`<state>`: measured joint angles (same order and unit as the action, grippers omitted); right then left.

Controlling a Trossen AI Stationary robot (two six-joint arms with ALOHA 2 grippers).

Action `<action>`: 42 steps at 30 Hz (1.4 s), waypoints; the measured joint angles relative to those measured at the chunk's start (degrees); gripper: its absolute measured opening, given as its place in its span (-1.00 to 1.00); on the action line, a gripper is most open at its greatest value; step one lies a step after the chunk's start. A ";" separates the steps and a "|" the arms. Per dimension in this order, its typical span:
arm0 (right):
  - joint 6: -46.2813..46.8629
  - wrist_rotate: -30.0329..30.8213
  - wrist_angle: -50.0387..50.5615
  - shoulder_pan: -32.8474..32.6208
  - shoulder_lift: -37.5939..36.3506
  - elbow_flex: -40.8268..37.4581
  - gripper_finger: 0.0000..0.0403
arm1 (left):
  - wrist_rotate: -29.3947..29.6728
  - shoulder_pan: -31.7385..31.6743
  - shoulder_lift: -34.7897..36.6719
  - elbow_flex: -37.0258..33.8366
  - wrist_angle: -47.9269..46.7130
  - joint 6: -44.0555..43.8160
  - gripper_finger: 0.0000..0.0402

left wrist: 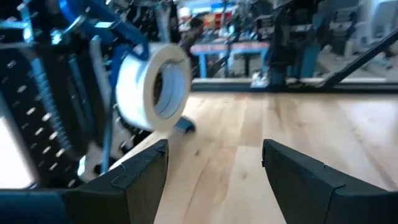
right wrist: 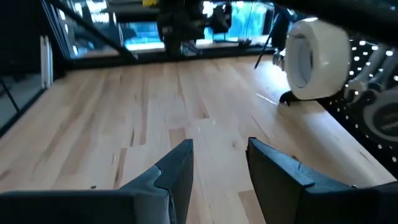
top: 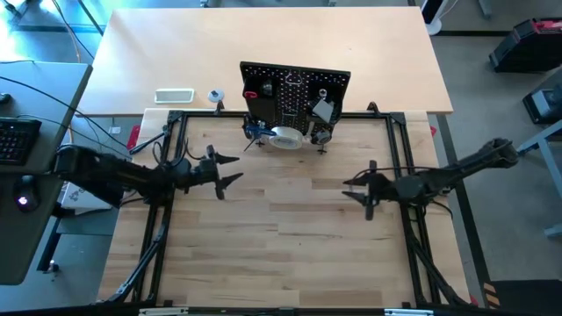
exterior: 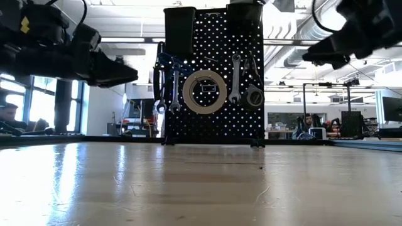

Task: Hang tools onto peg board
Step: Return to Home Position

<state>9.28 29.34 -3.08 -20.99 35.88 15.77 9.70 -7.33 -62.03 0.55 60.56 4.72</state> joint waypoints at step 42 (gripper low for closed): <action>-12.29 -3.47 -0.89 4.96 -29.25 -15.19 -0.27 | 9.95 8.77 60.27 0.20 -57.67 -5.75 0.10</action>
<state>-3.01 25.87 -3.97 -16.04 6.63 0.58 19.65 1.44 -1.76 0.75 2.90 -1.03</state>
